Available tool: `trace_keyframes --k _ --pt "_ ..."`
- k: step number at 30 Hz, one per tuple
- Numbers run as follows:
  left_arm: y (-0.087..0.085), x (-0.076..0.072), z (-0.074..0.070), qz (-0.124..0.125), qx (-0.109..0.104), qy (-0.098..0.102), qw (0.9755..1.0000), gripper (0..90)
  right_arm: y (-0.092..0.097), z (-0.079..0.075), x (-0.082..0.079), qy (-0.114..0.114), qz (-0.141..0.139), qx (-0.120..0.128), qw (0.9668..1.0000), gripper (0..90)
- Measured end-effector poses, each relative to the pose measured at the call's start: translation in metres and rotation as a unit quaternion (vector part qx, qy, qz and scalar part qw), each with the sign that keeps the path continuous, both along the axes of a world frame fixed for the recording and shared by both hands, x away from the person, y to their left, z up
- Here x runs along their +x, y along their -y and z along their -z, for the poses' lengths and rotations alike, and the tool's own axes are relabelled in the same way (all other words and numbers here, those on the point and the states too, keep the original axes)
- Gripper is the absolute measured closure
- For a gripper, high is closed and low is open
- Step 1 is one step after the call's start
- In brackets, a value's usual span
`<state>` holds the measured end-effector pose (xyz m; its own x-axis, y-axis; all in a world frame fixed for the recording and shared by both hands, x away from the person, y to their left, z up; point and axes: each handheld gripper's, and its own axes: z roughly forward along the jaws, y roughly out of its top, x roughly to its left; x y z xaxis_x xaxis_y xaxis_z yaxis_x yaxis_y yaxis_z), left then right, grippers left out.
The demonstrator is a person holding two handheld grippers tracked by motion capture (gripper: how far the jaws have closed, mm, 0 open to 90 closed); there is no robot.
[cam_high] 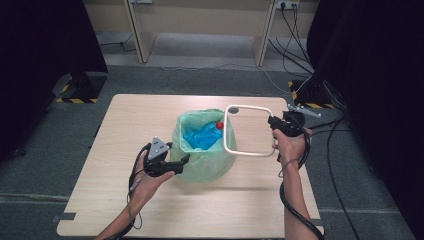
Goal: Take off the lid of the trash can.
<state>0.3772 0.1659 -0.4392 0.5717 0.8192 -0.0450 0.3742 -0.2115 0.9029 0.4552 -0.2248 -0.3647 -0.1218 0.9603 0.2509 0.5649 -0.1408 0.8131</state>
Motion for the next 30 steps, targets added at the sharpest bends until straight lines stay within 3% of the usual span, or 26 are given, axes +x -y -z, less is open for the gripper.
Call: trace_keyframes --k 13,16,23,30 --pt "-0.006 0.004 0.002 -0.013 0.002 -0.004 0.9999 20.6 0.041 0.022 -0.013 -0.025 0.020 0.003 0.9995 78.9" --pt "-0.007 0.004 0.002 -0.018 0.002 -0.005 0.9998 20.8 0.051 0.028 -0.016 -0.034 0.023 -0.006 0.9991 78.9" --pt "-0.007 -0.002 0.002 -0.005 -0.006 -0.007 0.9999 20.5 0.072 0.045 -0.023 -0.055 0.032 -0.003 0.9980 78.9" --pt "-0.017 -0.011 -0.001 0.003 -0.022 -0.008 0.9997 20.0 0.081 0.055 -0.028 -0.064 0.028 -0.003 0.9976 78.7"
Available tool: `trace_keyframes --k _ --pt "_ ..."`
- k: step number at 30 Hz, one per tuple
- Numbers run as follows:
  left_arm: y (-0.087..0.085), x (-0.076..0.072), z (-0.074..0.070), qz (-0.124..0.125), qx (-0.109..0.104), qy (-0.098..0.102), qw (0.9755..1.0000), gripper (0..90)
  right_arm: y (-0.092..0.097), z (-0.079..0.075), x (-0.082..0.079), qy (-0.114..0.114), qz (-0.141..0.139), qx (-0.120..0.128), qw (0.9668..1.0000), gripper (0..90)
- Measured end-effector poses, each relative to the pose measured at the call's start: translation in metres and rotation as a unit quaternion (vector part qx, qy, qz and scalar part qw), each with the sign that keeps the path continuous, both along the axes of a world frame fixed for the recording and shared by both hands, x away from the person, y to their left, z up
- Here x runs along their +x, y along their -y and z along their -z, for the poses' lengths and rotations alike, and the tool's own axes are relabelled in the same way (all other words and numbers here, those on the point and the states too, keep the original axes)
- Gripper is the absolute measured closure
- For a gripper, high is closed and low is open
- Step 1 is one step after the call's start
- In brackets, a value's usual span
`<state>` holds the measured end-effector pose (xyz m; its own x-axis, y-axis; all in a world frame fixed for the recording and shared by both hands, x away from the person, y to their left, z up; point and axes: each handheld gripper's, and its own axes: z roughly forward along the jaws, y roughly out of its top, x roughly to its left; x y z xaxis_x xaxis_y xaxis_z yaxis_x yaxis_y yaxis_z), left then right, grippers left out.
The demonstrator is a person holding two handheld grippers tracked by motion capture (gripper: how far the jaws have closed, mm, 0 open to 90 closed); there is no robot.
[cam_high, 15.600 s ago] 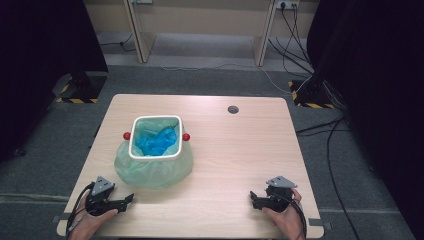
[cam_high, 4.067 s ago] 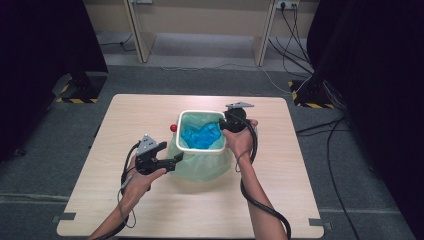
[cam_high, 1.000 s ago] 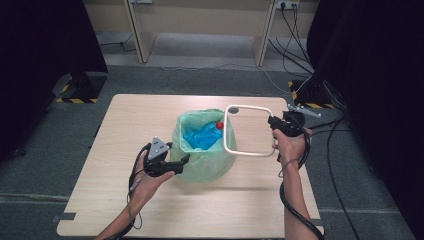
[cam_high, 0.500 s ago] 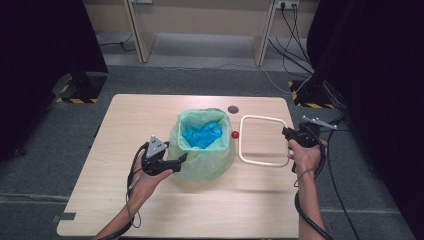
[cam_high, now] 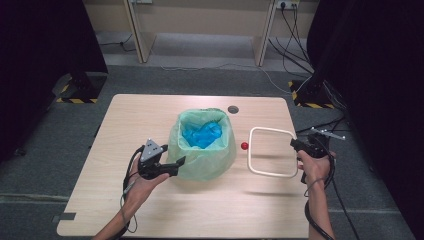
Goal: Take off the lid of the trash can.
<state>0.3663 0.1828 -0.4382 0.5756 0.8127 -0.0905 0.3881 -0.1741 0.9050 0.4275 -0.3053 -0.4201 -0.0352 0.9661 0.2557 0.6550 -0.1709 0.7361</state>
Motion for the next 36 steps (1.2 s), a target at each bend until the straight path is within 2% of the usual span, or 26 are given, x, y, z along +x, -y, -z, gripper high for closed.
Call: trace_keyframes --k 10,23,36 --pt "-0.014 -0.014 0.001 0.014 -0.019 -0.012 0.9996 19.5 0.002 0.017 -0.003 -0.018 -0.006 -0.006 0.9998 78.4" --pt "-0.024 -0.027 0.015 0.023 -0.015 -0.028 0.9992 19.4 0.000 0.038 -0.005 -0.034 -0.007 -0.010 0.9994 78.0" --pt "-0.037 -0.034 0.032 0.017 -0.010 -0.047 0.9987 19.4 0.005 0.055 -0.007 -0.048 0.001 -0.017 0.9987 77.5"
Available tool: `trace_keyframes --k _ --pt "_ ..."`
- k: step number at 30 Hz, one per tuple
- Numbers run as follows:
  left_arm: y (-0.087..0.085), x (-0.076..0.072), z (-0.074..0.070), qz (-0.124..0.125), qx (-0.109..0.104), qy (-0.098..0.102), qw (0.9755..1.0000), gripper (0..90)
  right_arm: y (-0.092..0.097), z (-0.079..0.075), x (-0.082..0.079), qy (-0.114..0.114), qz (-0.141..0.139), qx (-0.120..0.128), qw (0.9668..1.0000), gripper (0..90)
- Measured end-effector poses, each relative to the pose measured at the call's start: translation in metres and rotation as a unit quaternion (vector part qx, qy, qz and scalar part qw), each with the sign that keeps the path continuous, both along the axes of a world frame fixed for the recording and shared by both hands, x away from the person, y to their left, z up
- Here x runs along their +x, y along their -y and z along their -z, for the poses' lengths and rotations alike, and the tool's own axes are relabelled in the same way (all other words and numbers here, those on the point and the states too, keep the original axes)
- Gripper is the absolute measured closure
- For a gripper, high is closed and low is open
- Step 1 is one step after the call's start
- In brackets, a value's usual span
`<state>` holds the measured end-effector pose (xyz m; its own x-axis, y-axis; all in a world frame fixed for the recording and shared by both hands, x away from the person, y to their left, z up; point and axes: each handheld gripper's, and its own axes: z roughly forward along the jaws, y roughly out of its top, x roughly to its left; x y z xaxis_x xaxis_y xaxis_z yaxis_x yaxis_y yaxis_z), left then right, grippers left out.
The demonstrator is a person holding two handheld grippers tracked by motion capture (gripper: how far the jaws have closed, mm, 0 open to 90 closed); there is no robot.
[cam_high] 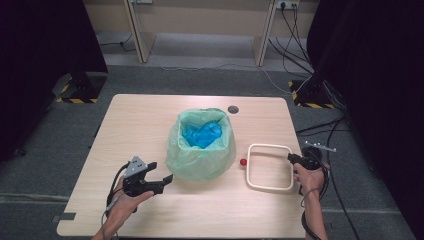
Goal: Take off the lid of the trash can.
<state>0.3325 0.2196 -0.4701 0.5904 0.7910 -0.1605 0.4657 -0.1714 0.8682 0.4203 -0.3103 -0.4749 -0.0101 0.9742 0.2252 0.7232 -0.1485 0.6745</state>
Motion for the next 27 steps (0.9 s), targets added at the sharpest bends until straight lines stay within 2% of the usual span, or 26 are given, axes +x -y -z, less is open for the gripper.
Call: trace_keyframes --k 5,16,21,23,27 --pt "-0.003 -0.001 0.003 -0.003 0.004 -0.001 1.0000 19.4 0.001 0.005 0.001 -0.001 0.005 -0.001 1.0000 77.6" --pt "-0.002 -0.003 0.007 0.000 0.009 0.000 1.0000 19.4 0.000 0.018 -0.001 -0.003 0.012 -0.020 0.9997 76.7" --pt "-0.002 -0.003 0.008 0.000 0.010 0.000 1.0000 19.4 -0.003 0.017 -0.004 0.012 0.016 -0.034 0.9992 70.0" --pt "-0.002 -0.004 0.008 0.000 0.009 -0.001 1.0000 19.4 -0.004 0.015 -0.006 0.025 0.019 -0.039 0.9987 63.3" --pt "-0.002 -0.004 0.008 0.000 0.009 -0.001 1.0000 19.4 -0.011 0.012 -0.008 0.038 0.023 -0.038 0.9983 52.1"
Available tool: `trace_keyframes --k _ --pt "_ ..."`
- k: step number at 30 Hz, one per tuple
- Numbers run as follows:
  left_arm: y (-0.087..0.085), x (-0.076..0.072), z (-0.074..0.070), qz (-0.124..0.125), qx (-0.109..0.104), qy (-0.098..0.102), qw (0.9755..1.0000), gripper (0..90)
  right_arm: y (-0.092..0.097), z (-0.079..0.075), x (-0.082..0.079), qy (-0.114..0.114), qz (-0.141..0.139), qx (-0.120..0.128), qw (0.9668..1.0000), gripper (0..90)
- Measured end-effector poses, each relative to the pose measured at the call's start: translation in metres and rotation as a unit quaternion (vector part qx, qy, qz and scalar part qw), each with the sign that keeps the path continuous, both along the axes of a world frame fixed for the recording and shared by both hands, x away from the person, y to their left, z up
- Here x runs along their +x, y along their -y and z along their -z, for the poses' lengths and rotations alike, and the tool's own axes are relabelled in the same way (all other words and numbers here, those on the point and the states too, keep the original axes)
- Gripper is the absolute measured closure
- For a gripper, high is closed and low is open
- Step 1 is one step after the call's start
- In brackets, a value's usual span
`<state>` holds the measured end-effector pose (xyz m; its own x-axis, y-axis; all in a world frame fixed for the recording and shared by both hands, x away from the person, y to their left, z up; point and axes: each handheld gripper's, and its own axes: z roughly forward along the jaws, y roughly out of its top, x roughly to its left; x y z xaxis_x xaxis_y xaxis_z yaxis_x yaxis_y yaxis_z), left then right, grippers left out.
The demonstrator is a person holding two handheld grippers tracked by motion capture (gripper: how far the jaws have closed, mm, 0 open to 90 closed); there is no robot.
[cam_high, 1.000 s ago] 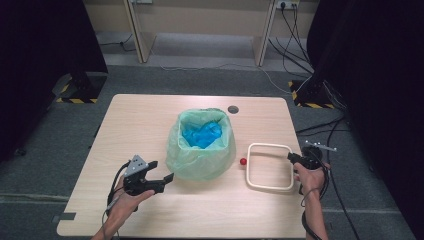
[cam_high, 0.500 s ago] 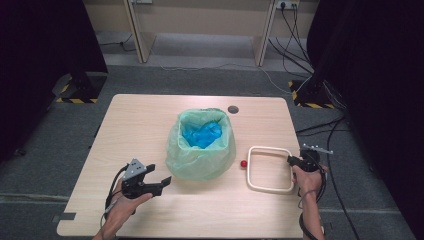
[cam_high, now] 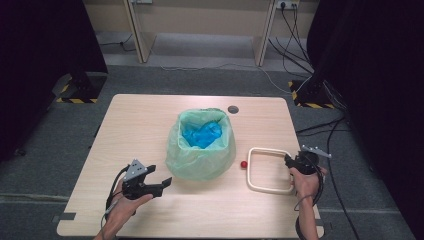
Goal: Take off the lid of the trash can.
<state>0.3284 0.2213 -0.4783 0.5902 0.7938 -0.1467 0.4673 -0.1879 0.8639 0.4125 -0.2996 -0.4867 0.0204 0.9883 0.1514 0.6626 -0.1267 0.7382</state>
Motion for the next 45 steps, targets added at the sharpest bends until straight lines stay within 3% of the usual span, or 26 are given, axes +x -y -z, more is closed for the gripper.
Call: trace_keyframes --k 5,13,27,36,45 --pt "-0.001 0.000 0.000 0.000 -0.001 -0.001 1.0000 19.4 -0.009 -0.002 -0.001 0.009 0.009 0.001 0.9999 41.4" --pt "-0.003 0.000 -0.001 0.000 0.000 0.003 1.0000 19.4 -0.018 -0.009 -0.002 0.020 -0.002 -0.008 0.9998 33.2" --pt "-0.002 0.001 0.000 0.003 -0.006 0.000 1.0000 19.2 -0.039 -0.032 0.002 0.044 -0.036 0.010 0.9983 28.3" --pt "-0.001 0.002 0.000 0.005 -0.011 -0.001 0.9999 18.2 -0.064 -0.047 0.006 0.059 -0.082 0.016 0.9948 27.6" --pt "-0.001 0.003 -0.003 0.001 -0.019 0.000 0.9998 17.4 -0.081 -0.058 0.007 0.072 -0.105 0.027 0.9915 27.2"
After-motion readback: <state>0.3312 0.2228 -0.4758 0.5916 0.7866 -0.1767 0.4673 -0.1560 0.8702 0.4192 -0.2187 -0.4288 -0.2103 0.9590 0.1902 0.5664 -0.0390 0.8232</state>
